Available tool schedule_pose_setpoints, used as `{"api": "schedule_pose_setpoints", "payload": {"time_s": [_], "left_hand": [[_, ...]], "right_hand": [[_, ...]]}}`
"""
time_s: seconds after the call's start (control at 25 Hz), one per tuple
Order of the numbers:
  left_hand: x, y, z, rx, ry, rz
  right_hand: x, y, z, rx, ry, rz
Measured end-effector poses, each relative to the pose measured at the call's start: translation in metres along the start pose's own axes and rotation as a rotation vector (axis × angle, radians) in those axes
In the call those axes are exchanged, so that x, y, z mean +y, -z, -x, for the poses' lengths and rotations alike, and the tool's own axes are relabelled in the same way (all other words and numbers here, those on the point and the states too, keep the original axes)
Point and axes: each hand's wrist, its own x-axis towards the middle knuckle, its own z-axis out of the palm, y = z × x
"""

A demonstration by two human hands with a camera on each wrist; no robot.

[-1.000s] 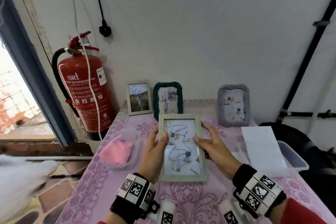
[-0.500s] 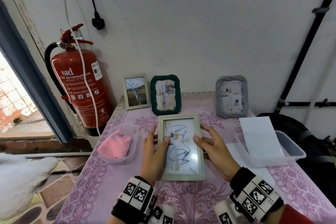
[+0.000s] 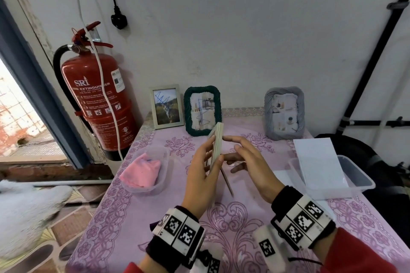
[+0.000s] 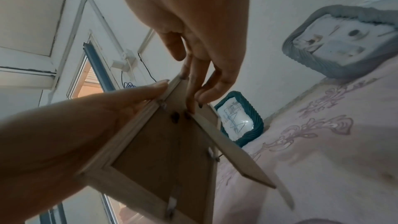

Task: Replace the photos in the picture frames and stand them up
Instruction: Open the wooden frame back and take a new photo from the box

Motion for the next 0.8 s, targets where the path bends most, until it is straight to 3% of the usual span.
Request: {"api": "schedule_pose_setpoints", "payload": {"time_s": [0.16, 0.28, 0.4, 0.56, 0.8], "left_hand": [[0.001, 0.010, 0.000, 0.062, -0.030, 0.046], [0.004, 0.019, 0.000, 0.123, -0.049, 0.155], [0.004, 0.024, 0.001, 0.172, -0.055, 0.209], [-0.007, 0.022, 0.001, 0.228, 0.016, 0.342], [-0.034, 0.024, 0.005, 0.225, 0.174, 0.249]], "right_hand": [[0.000, -0.002, -0.001, -0.030, 0.019, 0.050], [0.010, 0.000, -0.004, 0.074, 0.027, 0.107], [0.020, 0.006, -0.005, 0.096, -0.100, 0.039], [0.031, 0.008, -0.008, 0.072, -0.170, -0.127], [0.044, 0.014, -0.002, 0.195, -0.084, 0.060]]}}
